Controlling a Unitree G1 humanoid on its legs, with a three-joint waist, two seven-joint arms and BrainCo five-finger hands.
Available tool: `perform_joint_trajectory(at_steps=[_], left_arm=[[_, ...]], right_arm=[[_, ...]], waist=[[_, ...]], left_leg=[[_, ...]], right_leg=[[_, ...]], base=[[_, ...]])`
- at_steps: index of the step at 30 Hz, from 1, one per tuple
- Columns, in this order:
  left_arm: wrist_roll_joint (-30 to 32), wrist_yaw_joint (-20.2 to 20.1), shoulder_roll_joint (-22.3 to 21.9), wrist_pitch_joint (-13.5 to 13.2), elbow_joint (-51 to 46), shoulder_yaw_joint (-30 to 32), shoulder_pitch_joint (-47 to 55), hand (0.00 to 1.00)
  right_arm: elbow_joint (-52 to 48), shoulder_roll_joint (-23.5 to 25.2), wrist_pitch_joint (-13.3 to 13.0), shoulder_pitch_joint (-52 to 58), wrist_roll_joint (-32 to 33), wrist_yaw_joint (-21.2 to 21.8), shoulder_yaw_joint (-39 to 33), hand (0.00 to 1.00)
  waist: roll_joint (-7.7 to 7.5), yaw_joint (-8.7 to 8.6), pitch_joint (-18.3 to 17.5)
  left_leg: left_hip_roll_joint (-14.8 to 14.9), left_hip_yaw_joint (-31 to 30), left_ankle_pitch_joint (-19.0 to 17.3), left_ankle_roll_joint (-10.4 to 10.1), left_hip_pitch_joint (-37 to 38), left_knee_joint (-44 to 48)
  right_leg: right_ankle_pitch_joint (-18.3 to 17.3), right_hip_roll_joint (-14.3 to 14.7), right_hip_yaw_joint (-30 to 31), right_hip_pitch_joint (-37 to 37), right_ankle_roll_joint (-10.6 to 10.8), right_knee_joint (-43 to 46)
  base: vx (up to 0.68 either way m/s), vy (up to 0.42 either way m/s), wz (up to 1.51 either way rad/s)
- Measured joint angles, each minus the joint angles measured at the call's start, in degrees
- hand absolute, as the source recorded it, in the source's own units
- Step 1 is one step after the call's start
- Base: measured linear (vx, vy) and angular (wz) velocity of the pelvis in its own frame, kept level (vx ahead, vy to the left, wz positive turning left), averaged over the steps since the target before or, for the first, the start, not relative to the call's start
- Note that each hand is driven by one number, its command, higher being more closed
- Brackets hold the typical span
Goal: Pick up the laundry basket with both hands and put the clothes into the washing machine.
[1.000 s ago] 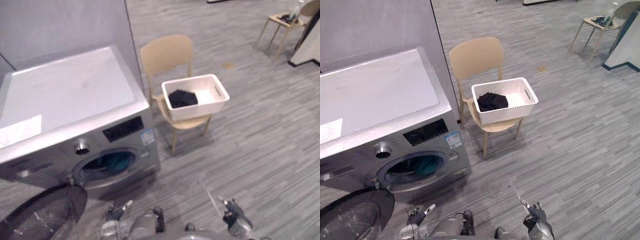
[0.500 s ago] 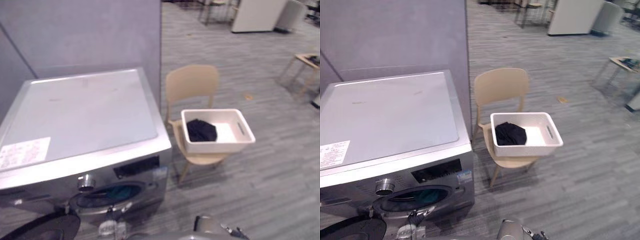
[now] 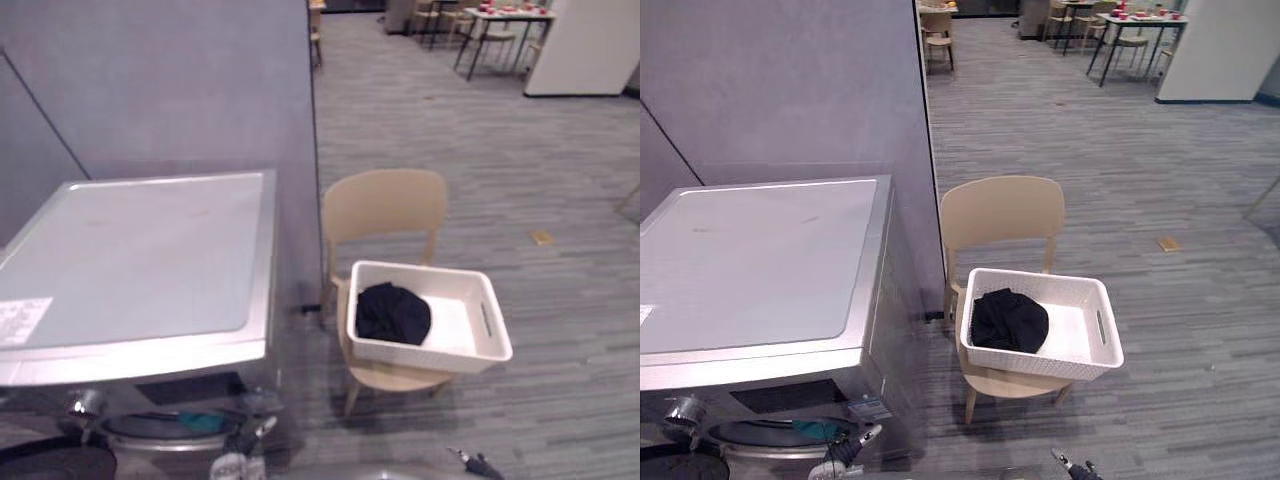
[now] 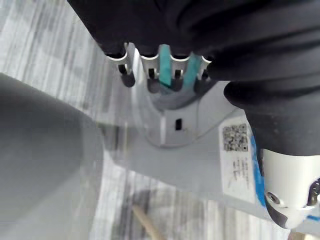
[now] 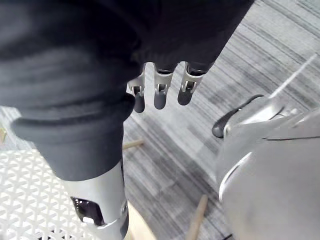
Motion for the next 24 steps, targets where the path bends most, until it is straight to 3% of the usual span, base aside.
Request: perform_joint_trajectory(at_steps=[1,2,3,4,6,9,12,15,16,18,19,21,22,23,24], left_arm=[[0.0,0.0,0.0,0.0,-0.1,-0.6,0.0,0.0],[0.3,-0.1,-0.1,0.0,-0.1,-1.5,0.0,0.0],[0.4,-0.1,-0.1,0.0,-0.1,-1.9,0.0,0.0],[0.4,-0.2,0.0,0.0,-0.2,-2.5,0.1,0.0],[0.4,-0.7,0.5,0.0,-0.1,-3.5,0.1,0.0],[0.2,-1.1,0.9,0.0,-0.4,-2.9,-1.1,0.0],[0.4,-1.1,0.8,0.1,0.5,-3.5,-1.1,0.0],[0.7,-1.1,0.8,0.4,2.2,-3.7,-2.1,0.0],[1.1,-1.1,1.6,0.6,2.2,-5.0,-2.3,0.0],[1.5,-1.1,2.8,0.6,2.1,-6.7,-2.9,0.0],[2.2,-1.1,4.2,0.7,2.2,-8.7,-3.3,0.0],[2.6,-1.0,4.5,0.9,2.3,-8.8,-3.3,0.0],[2.5,-1.0,4.5,1.0,2.3,-8.8,-3.5,0.0],[2.5,-0.9,4.0,1.1,2.3,-9.4,-4.1,0.0],[2.5,-0.9,4.0,1.2,2.4,-10.2,-4.4,0.0]], right_arm=[[0.0,-0.2,-0.2,0.0,0.0,0.0,-0.2,0.0],[0.0,-0.9,-0.4,-0.1,0.6,-0.5,-1.4,0.0],[0.0,-1.2,-0.4,-0.1,1.0,-0.9,-1.9,0.0],[0.0,-1.7,-0.4,-0.3,1.5,-1.3,-1.9,0.0],[0.1,-1.3,-0.4,-1.0,1.9,-1.3,-1.9,0.0],[0.1,1.1,-0.3,-3.2,2.2,-1.0,-1.6,0.0],[0.1,1.3,-0.3,-2.9,2.3,-1.0,-1.2,0.0],[0.1,1.3,-0.3,-2.8,2.3,-0.8,0.2,0.0],[-0.1,2.1,-0.3,-2.7,2.2,-0.5,1.2,0.0],[-0.3,2.9,-0.2,-2.3,2.2,-0.3,1.2,0.0],[-0.5,3.4,-0.2,-1.1,2.2,0.2,1.2,0.0],[-0.7,3.0,-0.2,-0.3,2.2,0.2,1.1,0.0],[-1.5,2.7,-0.3,0.4,2.4,0.0,0.5,0.0],[-2.6,2.6,-0.4,1.7,3.5,-0.2,-0.6,0.0],[-2.9,2.6,-0.5,2.1,4.0,-0.4,-1.7,0.0]], waist=[[0.28,-0.31,0.1],[0.79,-0.72,0.3],[0.84,-0.68,0.3],[0.86,-0.37,0.3],[0.79,0.06,0.3],[-0.12,2.46,0.6],[-0.34,1.33,0.5],[-0.5,0.8,0.6],[-1.54,0.82,1.1],[-2.43,0.69,1.3],[-3.76,0.42,1.7],[-5.0,-0.43,1.6],[-5.19,-0.84,1.6],[-5.2,-1.16,1.7],[-5.09,-1.25,1.8]], left_leg=[[1.0,3.5,-0.7,0.5,-0.5,0.5],[0.5,8.1,-4.0,0.6,-1.5,-0.4],[-1.2,9.0,-6.2,-0.4,-1.9,-2.1],[-5.7,9.9,-9.0,-1.2,-2.1,-8.1],[-9.5,13.0,-10.9,-0.6,1.8,-20.8],[-12.5,13.6,-9.1,0.8,2.3,-23.9],[-14.7,12.0,-8.0,1.9,3.6,-26.8],[-16.5,11.1,-6.5,2.6,6.0,-32.7],[-17.1,12.7,-4.6,2.3,8.2,-36.0],[-17.4,13.4,-4.4,2.4,9.1,-36.2],[-17.8,13.4,-4.4,2.3,10.2,-36.6],[-17.9,13.1,-3.9,1.7,11.0,-37.7],[-17.7,13.1,-3.0,1.7,11.4,-38.5],[-17.3,13.0,-2.1,1.9,11.4,-39.2],[-17.1,12.8,-2.0,1.8,11.4,-39.2]], right_leg=[[0.1,0.1,-1.5,0.3,-0.1,-1.0],[0.3,-0.1,-3.2,1.4,-0.5,-2.7],[0.4,-0.5,-3.8,1.5,-0.7,-3.4],[0.5,-1.4,-5.1,1.1,-0.7,-3.7],[0.8,-1.6,-6.8,0.9,-0.1,-4.3],[2.5,-2.5,-4.3,0.1,0.0,-6.4],[2.3,-4.4,-5.4,0.5,0.2,-4.9],[1.6,-6.4,-5.6,-4.2,0.8,5.2],[1.5,-8.2,-4.3,-10.3,1.2,17.6],[1.9,-9.3,-2.9,-13.1,1.9,24.3],[2.4,-10.4,-2.0,-15.0,2.6,29.0],[2.4,-11.6,-2.9,-15.3,2.6,30.1],[2.5,-12.1,-4.5,-15.7,2.4,30.2],[0.7,-12.7,-5.2,-17.0,-0.5,32.1],[-0.9,-13.4,-5.4,-17.3,-1.0,32.6]], base=[[0.03,-0.189,0.96],[0.02,-0.093,0.78],[0.0,0.01,0.9],[-0.01,0.054,0.71],[-0.02,0.067,0.64],[-0.01,0.081,-0.03],[0.01,0.077,0.27],[-0.02,0.076,0.12],[-0.04,0.059,-0.17],[-0.04,-0.005,-0.09],[0.01,-0.056,0.01],[0.06,-0.05,0.05],[0.14,-0.063,0.01],[0.14,-0.073,0.01],[0.13,-0.085,0.02]])
